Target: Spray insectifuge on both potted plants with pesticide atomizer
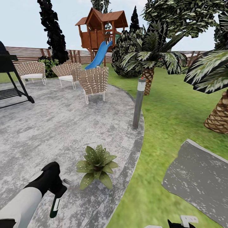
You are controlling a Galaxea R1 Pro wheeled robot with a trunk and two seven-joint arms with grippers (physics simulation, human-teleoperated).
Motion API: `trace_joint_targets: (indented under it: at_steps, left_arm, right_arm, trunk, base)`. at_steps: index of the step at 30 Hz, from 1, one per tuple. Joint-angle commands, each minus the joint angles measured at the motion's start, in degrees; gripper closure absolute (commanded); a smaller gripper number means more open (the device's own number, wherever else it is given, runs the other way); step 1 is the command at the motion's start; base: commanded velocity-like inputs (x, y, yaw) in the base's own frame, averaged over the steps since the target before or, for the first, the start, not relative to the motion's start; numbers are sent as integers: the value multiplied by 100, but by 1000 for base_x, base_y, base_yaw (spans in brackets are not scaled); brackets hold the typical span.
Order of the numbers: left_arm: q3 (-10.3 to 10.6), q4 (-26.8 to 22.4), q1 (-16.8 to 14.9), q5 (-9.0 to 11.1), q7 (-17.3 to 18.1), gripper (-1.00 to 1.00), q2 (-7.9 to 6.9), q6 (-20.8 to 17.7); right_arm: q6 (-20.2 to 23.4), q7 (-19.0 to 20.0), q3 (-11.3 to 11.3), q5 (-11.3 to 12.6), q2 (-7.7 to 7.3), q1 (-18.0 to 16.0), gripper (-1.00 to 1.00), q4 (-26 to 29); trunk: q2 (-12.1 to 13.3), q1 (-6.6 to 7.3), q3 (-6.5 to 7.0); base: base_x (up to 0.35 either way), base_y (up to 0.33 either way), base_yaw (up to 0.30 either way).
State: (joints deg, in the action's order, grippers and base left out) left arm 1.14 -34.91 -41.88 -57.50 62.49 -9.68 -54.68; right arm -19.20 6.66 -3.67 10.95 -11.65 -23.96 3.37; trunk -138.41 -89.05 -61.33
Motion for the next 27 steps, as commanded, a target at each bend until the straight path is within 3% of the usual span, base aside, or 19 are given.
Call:
trace_joint_targets:
  at_steps: [1,4,7,9,15,27]
  left_arm:
    - [4,-34,3,-46,53,100,11,-35]
    - [19,-75,-35,-40,59,100,64,-48]
    - [42,-245,-71,-83,55,100,283,-58]
    - [49,-371,-56,-95,54,100,311,-59]
    - [14,-473,1,-104,56,100,168,-52]
    - [1,-482,-3,-95,59,100,199,-51]
  right_arm:
    - [-21,29,-38,58,-3,-4,-100,-8]
    - [-17,29,-38,57,-14,-4,-100,-11]
    - [-16,29,-38,57,-21,-4,-100,-16]
    - [-15,29,-38,54,-21,-4,-100,-19]
    - [-13,29,-38,48,-22,-4,-100,-21]
    - [-18,29,-38,57,-6,-4,-100,-12]
  trunk:
    - [-2,1,-5]
    - [-2,1,-5]
    - [-2,1,-5]
    - [-2,1,-5]
    - [-2,1,-5]
    - [-2,1,-5]
  base:
    - [0,-1,42]
    - [0,0,14]
    - [0,0,2]
    - [0,0,0]
    - [3,0,0]
    - [182,-90,0]
